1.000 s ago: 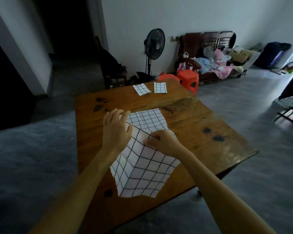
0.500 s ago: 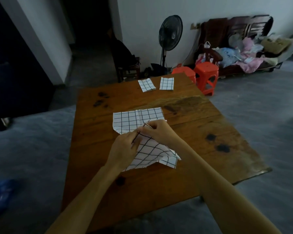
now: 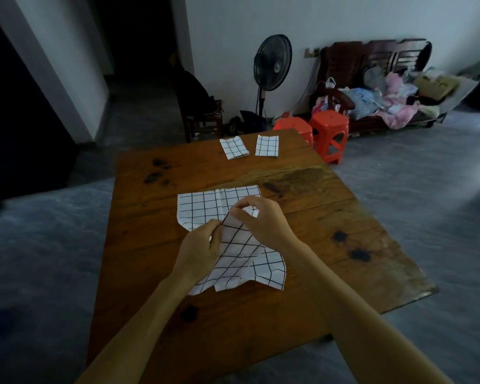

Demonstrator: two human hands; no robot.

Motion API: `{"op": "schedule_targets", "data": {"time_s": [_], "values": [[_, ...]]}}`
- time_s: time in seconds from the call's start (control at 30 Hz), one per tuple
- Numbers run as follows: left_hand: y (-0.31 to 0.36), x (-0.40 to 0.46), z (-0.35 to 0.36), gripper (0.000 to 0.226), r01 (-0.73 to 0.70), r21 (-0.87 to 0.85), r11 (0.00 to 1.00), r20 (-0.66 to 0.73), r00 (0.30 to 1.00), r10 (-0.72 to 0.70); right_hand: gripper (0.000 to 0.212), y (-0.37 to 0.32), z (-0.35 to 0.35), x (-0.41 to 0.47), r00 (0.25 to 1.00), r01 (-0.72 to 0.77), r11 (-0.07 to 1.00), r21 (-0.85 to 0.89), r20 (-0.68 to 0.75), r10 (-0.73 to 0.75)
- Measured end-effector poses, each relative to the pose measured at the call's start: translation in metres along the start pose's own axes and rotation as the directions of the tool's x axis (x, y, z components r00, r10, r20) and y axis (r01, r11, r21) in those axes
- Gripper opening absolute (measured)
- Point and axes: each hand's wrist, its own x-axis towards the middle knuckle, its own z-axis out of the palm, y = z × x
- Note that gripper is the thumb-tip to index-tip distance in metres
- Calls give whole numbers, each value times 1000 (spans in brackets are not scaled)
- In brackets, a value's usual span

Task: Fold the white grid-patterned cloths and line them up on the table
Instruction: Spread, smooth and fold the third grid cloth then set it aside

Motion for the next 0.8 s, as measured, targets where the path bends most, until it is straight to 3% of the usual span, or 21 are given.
{"op": "schedule_targets", "data": {"time_s": [0.17, 0.23, 0.33, 0.43, 0.53, 0.8], "values": [[-1, 15, -15, 31, -37, -95, 995, -38, 999, 33, 9, -14, 12, 12, 997, 58, 998, -24, -54, -60], [-1, 25, -19, 30, -74, -126, 989, -113, 992, 60, 19, -19, 16, 16, 994, 67, 998, -4, -85, -68], [-7, 39, -27, 19, -66, -208, 976, -205, 978, 23, 41, -12, 11, 17, 997, -44, 998, -35, -64, 41], [-17, 50, -38, 15, -27, -271, 962, -244, 969, -42, 18, 11, 0, 13, 992, -120, 978, -170, -68, 110], [-27, 58, -46, 15, -1, -343, 939, -214, 974, -78, 21, 20, -5, 17, 968, -225, 974, -22, -121, 220], [-32, 80, -53, 16, -61, -340, 938, -217, 976, -15, 16, 17, -8, 30, 946, -175, 952, 253, -224, 233]]}}
